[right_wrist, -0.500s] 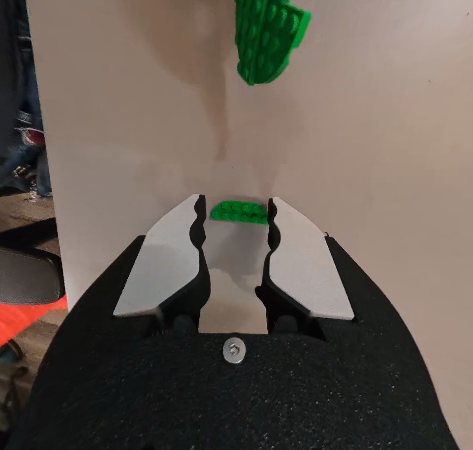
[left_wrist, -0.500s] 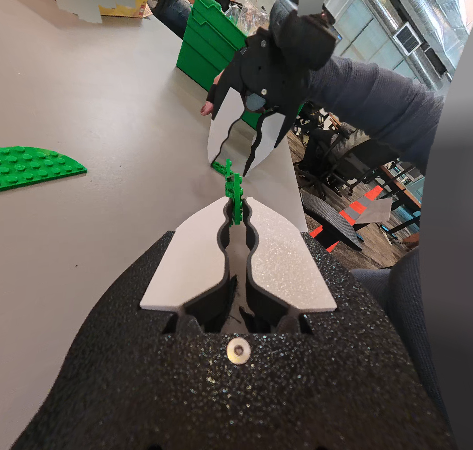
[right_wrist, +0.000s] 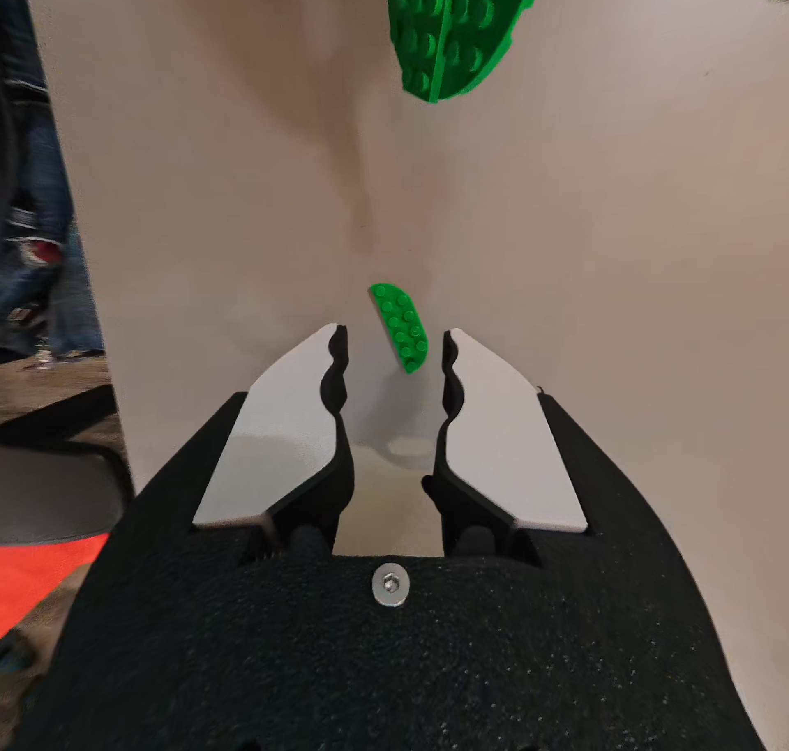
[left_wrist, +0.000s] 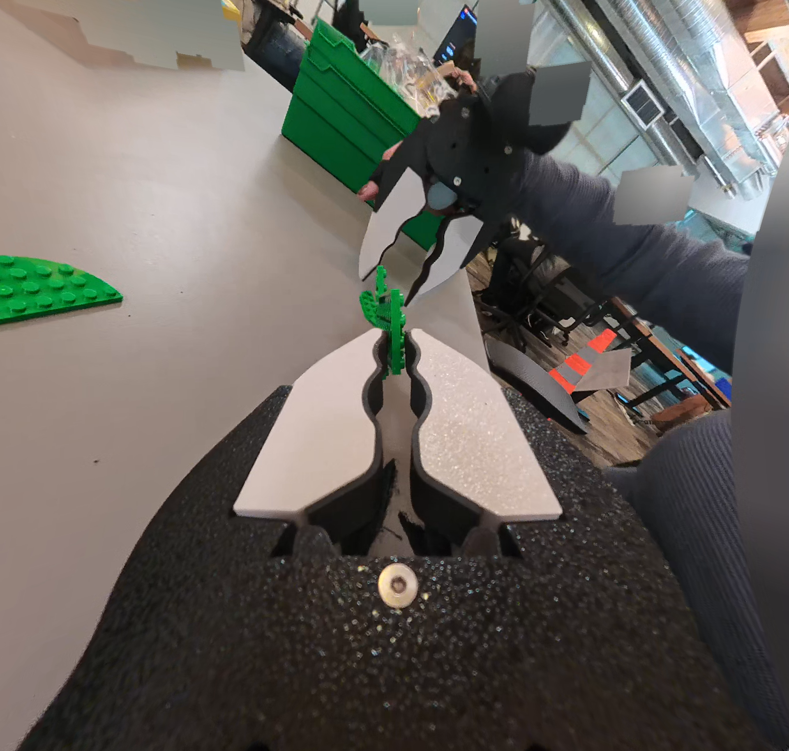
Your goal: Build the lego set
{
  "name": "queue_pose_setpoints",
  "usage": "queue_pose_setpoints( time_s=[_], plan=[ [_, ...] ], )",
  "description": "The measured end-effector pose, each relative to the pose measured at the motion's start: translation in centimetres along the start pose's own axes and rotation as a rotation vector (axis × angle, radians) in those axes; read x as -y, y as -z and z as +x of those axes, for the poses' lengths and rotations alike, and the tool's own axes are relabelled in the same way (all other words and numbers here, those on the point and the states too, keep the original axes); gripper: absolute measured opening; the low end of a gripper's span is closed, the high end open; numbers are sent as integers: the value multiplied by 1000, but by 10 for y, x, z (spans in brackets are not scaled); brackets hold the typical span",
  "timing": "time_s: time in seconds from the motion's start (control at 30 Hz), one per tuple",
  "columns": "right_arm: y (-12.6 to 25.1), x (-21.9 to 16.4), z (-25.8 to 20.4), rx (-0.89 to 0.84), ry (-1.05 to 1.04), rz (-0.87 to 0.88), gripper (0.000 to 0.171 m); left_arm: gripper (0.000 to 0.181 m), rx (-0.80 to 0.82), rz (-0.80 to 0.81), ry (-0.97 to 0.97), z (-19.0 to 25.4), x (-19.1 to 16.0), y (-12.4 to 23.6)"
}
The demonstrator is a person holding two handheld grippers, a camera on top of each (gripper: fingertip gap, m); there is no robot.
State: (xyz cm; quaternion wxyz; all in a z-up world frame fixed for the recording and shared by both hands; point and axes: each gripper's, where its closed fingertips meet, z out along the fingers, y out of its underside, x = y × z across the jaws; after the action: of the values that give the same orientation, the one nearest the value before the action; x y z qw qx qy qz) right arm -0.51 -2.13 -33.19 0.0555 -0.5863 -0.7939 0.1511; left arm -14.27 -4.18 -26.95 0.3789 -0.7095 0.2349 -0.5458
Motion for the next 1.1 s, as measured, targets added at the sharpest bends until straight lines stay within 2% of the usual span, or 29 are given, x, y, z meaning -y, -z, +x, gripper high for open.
queue_pose_setpoints(
  time_s=[0.1,0.23,0.47,0.53,0.6,0.73,0.93,1.1],
  plan=[
    [1,0,4,-58,21,-2,39,6,79,40,-8,-4,1,-4],
    [4,2,-1,-55,-21,54,39,6,81,62,-12,1,-4,-14],
    [6,-12,-7,-70,-76,100,40,6,-71,148,116,12,5,-13],
    [8,-11,-4,-108,-33,130,25,6,-87,158,150,11,7,-11],
    [7,-8,-1,-139,12,155,21,6,-93,170,165,10,8,-10],
    [-6,-12,-6,-34,-14,95,35,6,-92,169,158,10,8,-10],
    [-18,-7,1,-16,67,37,35,6,-141,108,114,22,0,-15],
    [-16,-6,2,69,-6,25,30,6,-185,152,106,28,5,-14]
  ],
)
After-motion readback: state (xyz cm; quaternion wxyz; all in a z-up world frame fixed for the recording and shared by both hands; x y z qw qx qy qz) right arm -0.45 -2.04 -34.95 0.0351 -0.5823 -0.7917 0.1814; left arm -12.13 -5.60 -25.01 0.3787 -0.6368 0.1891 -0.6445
